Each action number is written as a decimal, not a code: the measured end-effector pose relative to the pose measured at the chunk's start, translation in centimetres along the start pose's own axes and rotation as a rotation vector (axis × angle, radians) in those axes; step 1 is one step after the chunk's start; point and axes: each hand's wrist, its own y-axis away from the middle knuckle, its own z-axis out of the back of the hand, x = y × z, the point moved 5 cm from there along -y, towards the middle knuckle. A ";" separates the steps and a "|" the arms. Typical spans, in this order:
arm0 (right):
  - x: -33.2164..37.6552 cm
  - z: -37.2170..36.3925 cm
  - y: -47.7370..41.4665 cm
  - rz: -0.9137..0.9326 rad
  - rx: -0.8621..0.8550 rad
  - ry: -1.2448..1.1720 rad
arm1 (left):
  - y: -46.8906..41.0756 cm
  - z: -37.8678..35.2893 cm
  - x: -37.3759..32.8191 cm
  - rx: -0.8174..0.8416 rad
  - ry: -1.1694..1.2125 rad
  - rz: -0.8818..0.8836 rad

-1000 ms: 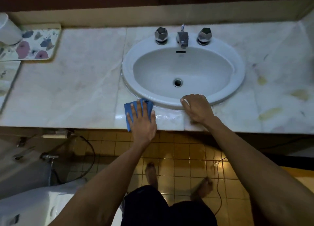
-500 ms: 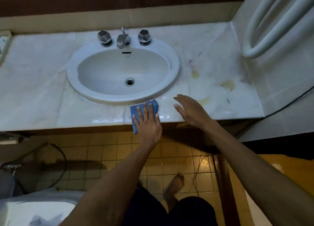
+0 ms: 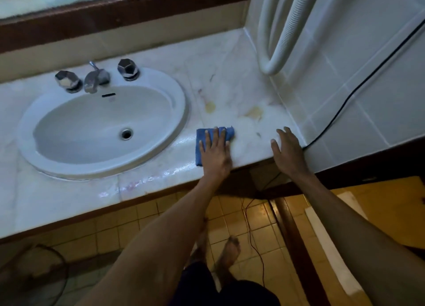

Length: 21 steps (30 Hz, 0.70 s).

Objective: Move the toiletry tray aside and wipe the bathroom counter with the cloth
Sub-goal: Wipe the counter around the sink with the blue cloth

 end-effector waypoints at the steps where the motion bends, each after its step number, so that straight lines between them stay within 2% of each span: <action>1: -0.4 0.1 -0.1 -0.020 -0.005 0.009 | -0.1 -1.0 -1.3 0.046 -0.037 -0.068; 4: -1.1 0.4 -0.6 -0.056 -0.024 0.030 | 0.9 -2.5 -2.3 0.159 -0.155 -0.288; 7: -1.4 0.4 -1.0 -0.046 -0.027 0.073 | 2.1 -0.9 1.2 0.222 -0.286 -0.512; 9: -1.6 0.2 -1.0 -0.057 -0.025 0.100 | 2.0 1.1 4.4 0.235 -0.367 -0.593; 12: -1.4 -0.1 -0.9 -0.102 -0.029 0.127 | -0.3 3.4 6.4 0.244 -0.426 -0.597; 17: -1.4 -0.2 0.1 -0.152 -0.023 0.102 | -3.3 1.8 1.9 0.176 -0.293 -0.352; 19: -1.8 0.1 0.4 -0.153 -0.021 0.112 | -2.7 0.1 -0.4 0.195 -0.311 -0.400; 21: -2.4 0.3 0.8 -0.162 -0.015 0.109 | -1.3 -1.2 -1.3 0.263 -0.330 -0.538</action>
